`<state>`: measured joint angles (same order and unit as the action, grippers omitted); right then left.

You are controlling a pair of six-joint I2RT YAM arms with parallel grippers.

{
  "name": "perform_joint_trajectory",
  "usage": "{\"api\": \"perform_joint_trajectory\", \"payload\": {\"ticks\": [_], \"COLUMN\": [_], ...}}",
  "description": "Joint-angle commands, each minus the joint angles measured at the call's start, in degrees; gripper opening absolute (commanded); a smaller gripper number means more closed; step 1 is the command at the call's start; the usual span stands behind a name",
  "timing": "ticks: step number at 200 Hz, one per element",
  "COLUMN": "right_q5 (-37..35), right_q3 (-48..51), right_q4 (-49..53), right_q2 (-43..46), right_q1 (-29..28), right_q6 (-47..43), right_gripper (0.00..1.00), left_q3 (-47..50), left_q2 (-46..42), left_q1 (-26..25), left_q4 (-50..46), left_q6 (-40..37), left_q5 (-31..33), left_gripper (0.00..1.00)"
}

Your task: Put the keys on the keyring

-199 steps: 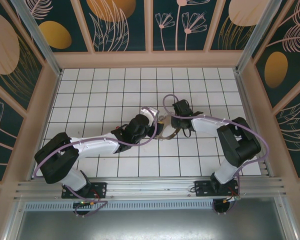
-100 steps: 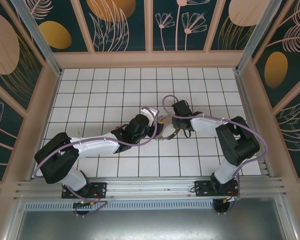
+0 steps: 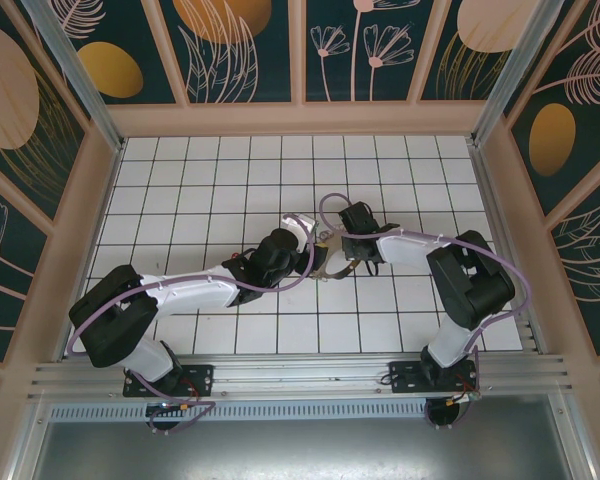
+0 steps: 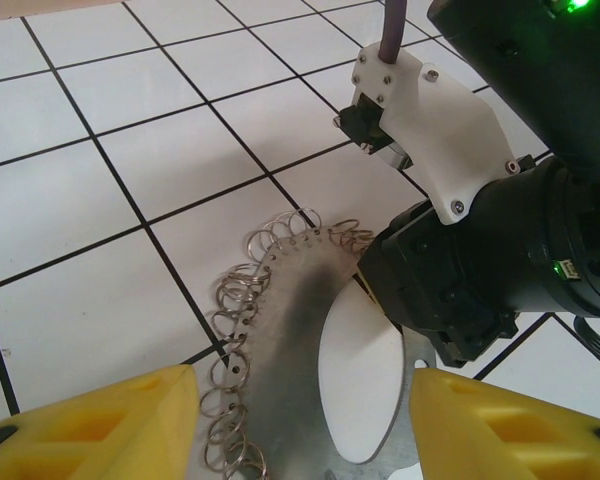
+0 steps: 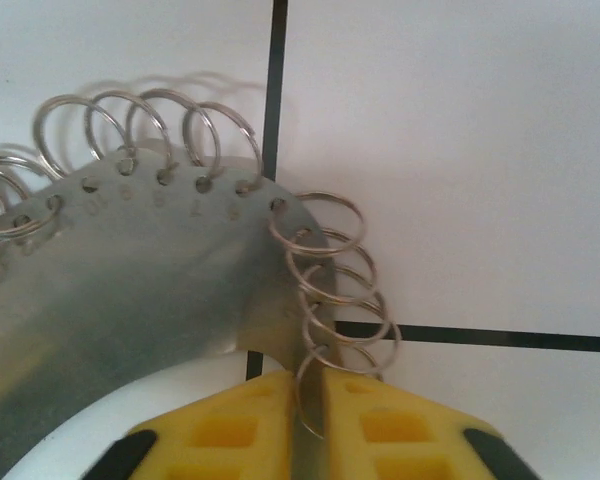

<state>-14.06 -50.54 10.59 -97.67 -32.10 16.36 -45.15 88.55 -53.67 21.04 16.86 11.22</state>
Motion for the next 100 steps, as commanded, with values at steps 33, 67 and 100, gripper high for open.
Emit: {"api": "perform_joint_trajectory", "payload": {"ticks": [33, 67, 100], "right_q5": [-1.15, 0.8, 6.46], "right_q3": [-2.16, -2.67, -2.83], "right_q4": [2.2, 3.2, 3.48], "right_q2": [-0.47, 0.05, 2.66], "right_q1": [-0.42, -0.51, -0.58], "right_q6": [-0.94, -1.08, 0.29], "right_gripper": [0.04, 0.0, 0.0], "left_q3": [0.15, 0.05, 0.04], "left_q2": [-0.22, -0.55, -0.62], "left_q1": [0.0, 0.06, -0.02], "left_q4": [2.01, 1.82, 1.65], "left_q6": [0.57, 0.41, 0.38], "left_q5": [0.73, 0.73, 0.91], "left_gripper": [0.58, 0.59, 0.59]}}
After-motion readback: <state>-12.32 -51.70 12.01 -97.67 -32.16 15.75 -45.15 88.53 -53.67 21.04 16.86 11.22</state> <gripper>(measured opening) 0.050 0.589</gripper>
